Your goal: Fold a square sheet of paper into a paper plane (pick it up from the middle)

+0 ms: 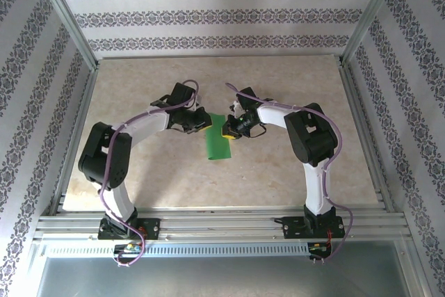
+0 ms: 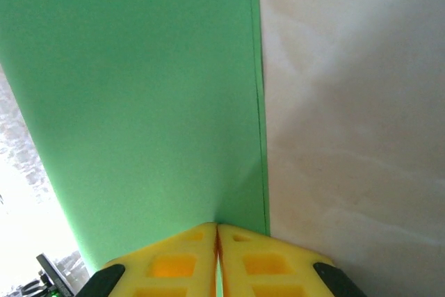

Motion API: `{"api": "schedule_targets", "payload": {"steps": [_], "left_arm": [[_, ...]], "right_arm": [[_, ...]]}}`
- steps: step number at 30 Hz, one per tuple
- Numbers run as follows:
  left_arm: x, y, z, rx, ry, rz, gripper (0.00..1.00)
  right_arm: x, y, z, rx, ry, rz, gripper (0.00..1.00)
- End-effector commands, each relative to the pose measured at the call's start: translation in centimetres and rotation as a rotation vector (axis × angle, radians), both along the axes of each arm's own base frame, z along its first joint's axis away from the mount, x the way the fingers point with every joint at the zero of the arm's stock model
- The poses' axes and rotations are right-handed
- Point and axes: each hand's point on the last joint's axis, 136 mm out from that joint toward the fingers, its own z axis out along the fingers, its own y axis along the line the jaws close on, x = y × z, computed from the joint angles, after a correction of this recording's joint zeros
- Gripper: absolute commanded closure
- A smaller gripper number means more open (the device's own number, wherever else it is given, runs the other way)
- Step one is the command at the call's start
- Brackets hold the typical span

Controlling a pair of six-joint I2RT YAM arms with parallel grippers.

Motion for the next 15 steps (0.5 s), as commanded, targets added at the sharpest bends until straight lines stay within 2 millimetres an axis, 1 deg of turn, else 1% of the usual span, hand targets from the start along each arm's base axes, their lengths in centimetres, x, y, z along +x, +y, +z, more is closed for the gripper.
{"api": "schedule_targets", "payload": {"steps": [1, 2, 3, 6, 9, 13, 15], "left_arm": [[0.2, -1.7, -1.5, -0.116, 0.04, -0.012, 0.95], [0.0, -1.6, -2.2, -0.108, 0.057, -0.009, 0.99], [-0.1, -1.4, -3.1, -0.093, 0.073, -0.008, 1.0], [-0.4, -1.1, -4.6, -0.064, 0.098, -0.01, 1.0], [-0.7, -0.6, -5.6, -0.027, 0.115, -0.013, 1.0], [-1.2, 1.2, -6.7, 0.074, 0.139, -0.004, 1.0], [-1.5, 1.8, -7.1, 0.097, 0.15, -0.001, 1.0]], "right_arm": [[-1.9, -3.3, -4.7, -0.206, 0.094, -0.029, 0.86], [-1.9, -3.3, -4.7, -0.209, 0.094, -0.03, 0.86], [-2.0, -3.3, -4.8, -0.21, 0.095, -0.028, 0.86], [-2.2, -3.3, -4.9, -0.214, 0.103, -0.025, 0.86], [-2.4, -3.5, -5.0, -0.229, 0.106, -0.023, 0.86], [-2.6, -3.6, -5.3, -0.242, 0.111, -0.025, 0.86], [-2.5, -3.6, -5.4, -0.248, 0.112, -0.025, 0.86]]}}
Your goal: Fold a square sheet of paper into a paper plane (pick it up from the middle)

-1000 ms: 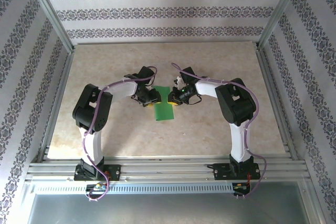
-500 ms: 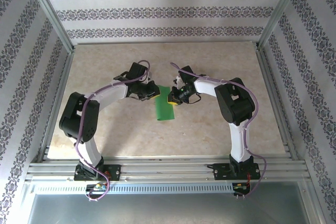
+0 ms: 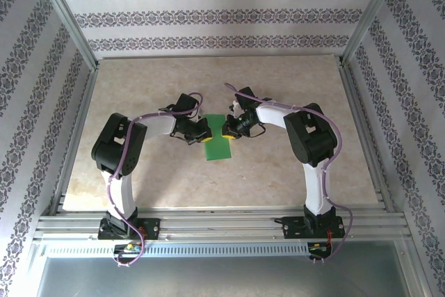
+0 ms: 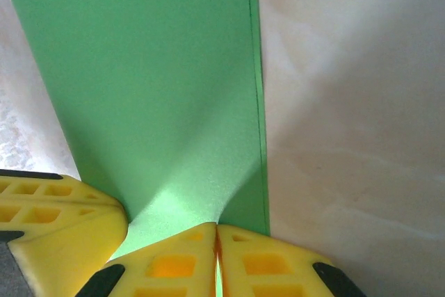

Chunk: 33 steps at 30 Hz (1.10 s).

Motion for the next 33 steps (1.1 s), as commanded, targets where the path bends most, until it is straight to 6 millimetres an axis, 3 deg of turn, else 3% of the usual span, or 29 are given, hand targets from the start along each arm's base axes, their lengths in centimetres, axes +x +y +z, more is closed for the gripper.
{"api": "schedule_targets", "payload": {"steps": [1, 16, 18, 23, 25, 33], "left_arm": [[-0.4, 1.9, -1.1, 0.081, 0.024, 0.005, 1.0], [-2.6, 4.3, -4.1, 0.133, 0.093, 0.033, 1.0], [-2.3, 3.9, -3.5, 0.099, 0.081, 0.026, 1.0], [-0.9, 1.3, 2.2, -0.084, -0.027, 0.016, 1.0], [-1.3, 0.9, 3.3, -0.11, -0.042, 0.022, 1.0], [-3.7, 1.3, -0.2, -0.072, 0.045, 0.041, 1.0]], "right_arm": [[-2.5, -3.6, -5.4, -0.22, 0.115, -0.025, 0.86], [-2.6, -3.7, -5.6, -0.233, 0.124, -0.019, 0.86], [-2.6, -3.7, -5.6, -0.231, 0.124, -0.019, 0.86], [-2.6, -3.7, -5.7, -0.232, 0.126, -0.017, 0.86], [-2.5, -3.6, -5.7, -0.231, 0.125, -0.017, 0.86], [-2.4, -3.6, -5.9, -0.232, 0.128, -0.018, 0.86]]}}
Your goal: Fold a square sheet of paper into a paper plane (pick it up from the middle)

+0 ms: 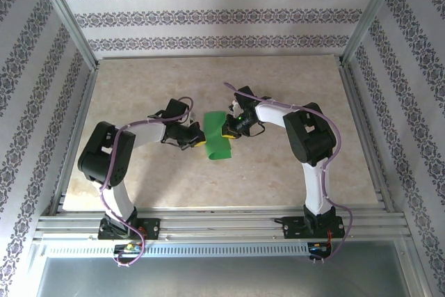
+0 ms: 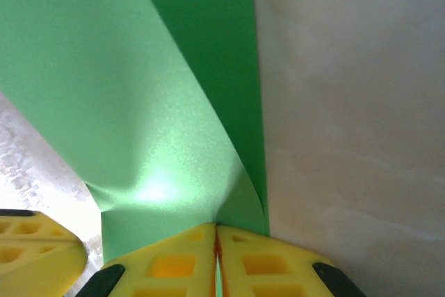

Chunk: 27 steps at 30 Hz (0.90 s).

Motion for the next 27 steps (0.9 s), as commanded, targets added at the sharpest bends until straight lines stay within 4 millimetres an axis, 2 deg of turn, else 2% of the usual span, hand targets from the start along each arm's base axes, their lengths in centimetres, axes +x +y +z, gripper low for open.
{"api": "schedule_targets", "payload": {"steps": [1, 6, 12, 16, 22, 27], "left_arm": [[-0.6, -0.8, -1.1, -0.025, 0.034, 0.006, 1.0], [-0.1, -1.3, -0.6, -0.028, 0.018, -0.003, 1.0], [0.3, 0.4, 2.1, 0.09, -0.055, -0.007, 1.0], [0.9, -0.8, 3.6, 0.013, -0.087, -0.011, 1.0], [1.7, -2.8, 1.6, -0.048, -0.038, -0.015, 1.0], [1.6, -2.7, -0.5, -0.009, 0.019, -0.005, 1.0]], "right_arm": [[-2.5, -3.5, -5.8, -0.218, 0.11, -0.018, 0.86], [-2.5, -3.5, -5.6, -0.214, 0.106, -0.018, 0.86], [-2.5, -3.6, -5.5, -0.217, 0.104, -0.02, 0.86], [-2.6, -3.6, -5.6, -0.218, 0.105, -0.022, 0.86], [-2.5, -3.6, -5.7, -0.218, 0.105, -0.024, 0.86], [-2.6, -3.7, -5.8, -0.223, 0.109, -0.026, 0.86]]}}
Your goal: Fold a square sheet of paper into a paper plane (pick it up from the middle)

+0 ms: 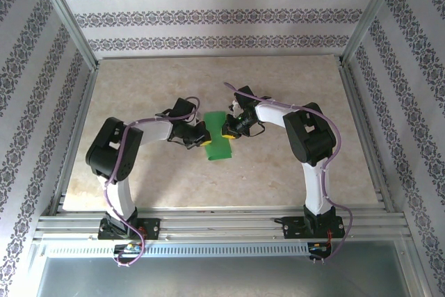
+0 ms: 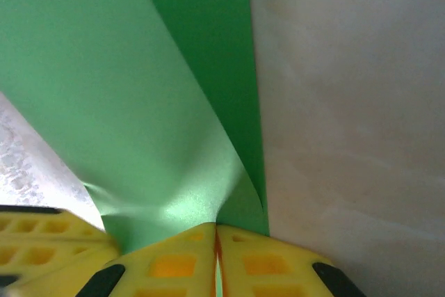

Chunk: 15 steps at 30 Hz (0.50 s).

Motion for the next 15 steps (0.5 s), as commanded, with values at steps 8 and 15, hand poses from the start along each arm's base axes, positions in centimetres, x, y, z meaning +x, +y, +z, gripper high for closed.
{"api": "schedule_targets", "payload": {"steps": [8, 15], "left_arm": [[-2.4, 2.3, -1.9, 0.162, 0.126, 0.004, 1.0], [-4.9, 3.6, -3.2, 0.203, 0.181, -0.012, 1.0]], "right_arm": [[-2.6, -3.9, -5.8, -0.229, 0.107, -0.029, 0.87], [-2.6, -4.0, -6.1, -0.232, 0.115, -0.031, 0.86]]}}
